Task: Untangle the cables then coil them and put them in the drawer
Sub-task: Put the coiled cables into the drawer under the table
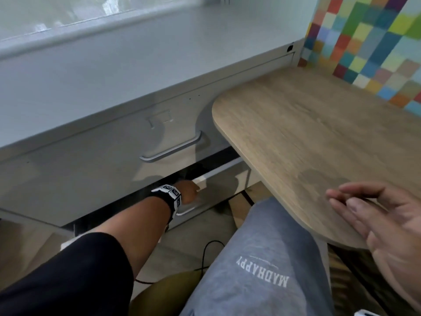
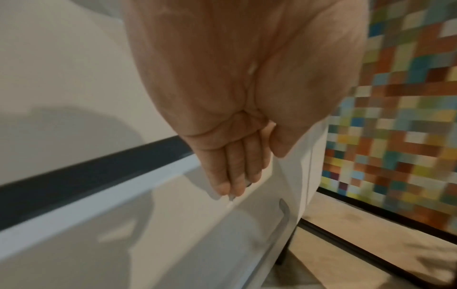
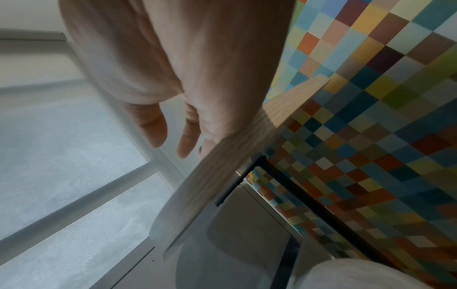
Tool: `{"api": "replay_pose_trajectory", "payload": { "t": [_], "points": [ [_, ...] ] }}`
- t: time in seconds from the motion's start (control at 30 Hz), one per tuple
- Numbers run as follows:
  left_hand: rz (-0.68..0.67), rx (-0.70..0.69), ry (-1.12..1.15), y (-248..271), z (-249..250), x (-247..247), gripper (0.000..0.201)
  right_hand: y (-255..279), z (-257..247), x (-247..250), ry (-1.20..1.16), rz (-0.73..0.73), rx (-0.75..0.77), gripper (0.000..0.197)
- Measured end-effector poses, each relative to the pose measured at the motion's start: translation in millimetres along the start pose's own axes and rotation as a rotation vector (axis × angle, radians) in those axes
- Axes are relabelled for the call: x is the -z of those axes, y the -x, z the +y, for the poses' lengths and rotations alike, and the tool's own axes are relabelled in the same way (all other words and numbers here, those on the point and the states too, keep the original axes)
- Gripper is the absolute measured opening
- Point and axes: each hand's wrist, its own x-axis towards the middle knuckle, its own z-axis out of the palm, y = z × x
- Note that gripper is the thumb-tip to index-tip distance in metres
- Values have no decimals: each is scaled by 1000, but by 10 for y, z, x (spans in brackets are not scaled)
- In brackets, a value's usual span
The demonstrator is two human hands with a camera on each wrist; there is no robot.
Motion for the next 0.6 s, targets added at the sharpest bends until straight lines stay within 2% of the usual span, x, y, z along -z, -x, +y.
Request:
{"api": "replay_pose_trajectory", "payload": {
  "t": [0.2, 0.4, 0.5, 0.6],
  "points": [
    [154, 128, 47, -311, -229, 238, 46, 1, -25, -52, -23, 70, -27, 82],
    [78, 108, -25, -525, -313, 270, 42, -5, -61, -84, -21, 101, -56, 85],
    [15, 114, -67, -398, -195, 392, 46, -17, -68, -98, -56, 110, -67, 89],
    [-30, 51, -121, -115, -4, 644, 58, -12, -66, -121, -74, 106, -61, 88]
  ]
}}
